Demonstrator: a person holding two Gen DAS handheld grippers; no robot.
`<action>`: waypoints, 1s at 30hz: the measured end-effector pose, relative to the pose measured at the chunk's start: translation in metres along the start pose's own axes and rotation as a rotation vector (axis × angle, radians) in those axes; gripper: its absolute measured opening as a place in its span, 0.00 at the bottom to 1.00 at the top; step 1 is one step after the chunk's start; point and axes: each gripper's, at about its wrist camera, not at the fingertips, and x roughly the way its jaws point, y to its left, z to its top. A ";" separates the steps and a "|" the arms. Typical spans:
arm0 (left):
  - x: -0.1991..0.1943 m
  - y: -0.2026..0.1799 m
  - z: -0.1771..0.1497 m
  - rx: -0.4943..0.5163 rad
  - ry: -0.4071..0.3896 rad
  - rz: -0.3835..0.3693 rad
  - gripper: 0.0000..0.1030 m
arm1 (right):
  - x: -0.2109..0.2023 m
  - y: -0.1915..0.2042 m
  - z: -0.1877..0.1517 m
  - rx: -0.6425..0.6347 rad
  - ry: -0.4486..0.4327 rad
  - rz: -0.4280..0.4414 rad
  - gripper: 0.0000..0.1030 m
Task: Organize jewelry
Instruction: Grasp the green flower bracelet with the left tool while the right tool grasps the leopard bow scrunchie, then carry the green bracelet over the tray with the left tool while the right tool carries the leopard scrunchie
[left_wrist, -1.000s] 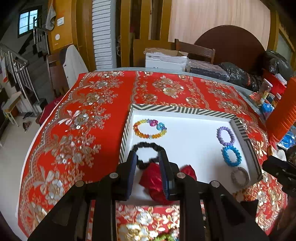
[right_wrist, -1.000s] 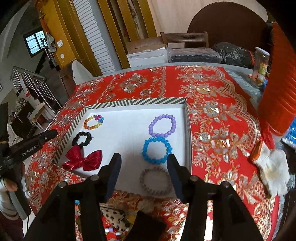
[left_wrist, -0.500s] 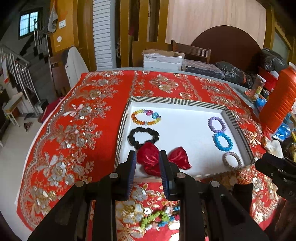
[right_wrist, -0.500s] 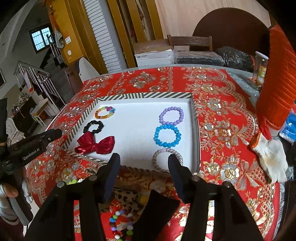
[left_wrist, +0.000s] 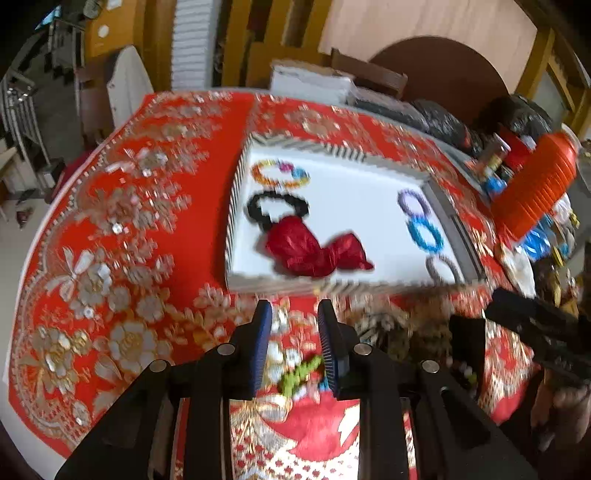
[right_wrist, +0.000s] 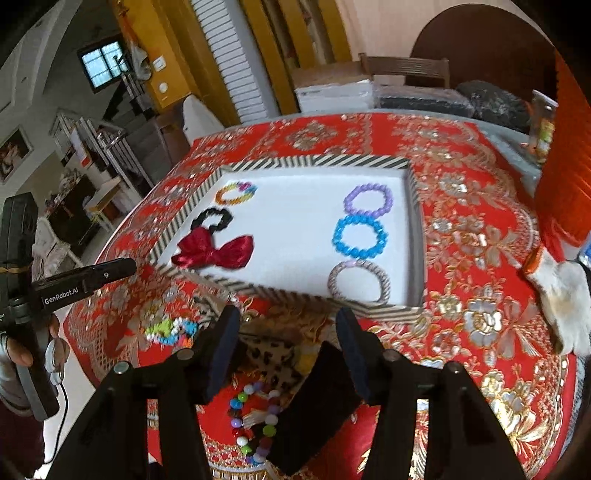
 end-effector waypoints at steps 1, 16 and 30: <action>0.002 0.002 -0.003 0.002 0.013 -0.013 0.16 | 0.002 0.002 -0.001 -0.006 0.006 0.001 0.56; 0.046 -0.021 -0.034 0.193 0.146 -0.026 0.21 | 0.023 0.031 -0.010 -0.094 0.103 0.074 0.44; 0.038 0.009 -0.022 0.082 0.108 -0.086 0.01 | 0.071 0.057 -0.027 -0.173 0.209 0.037 0.27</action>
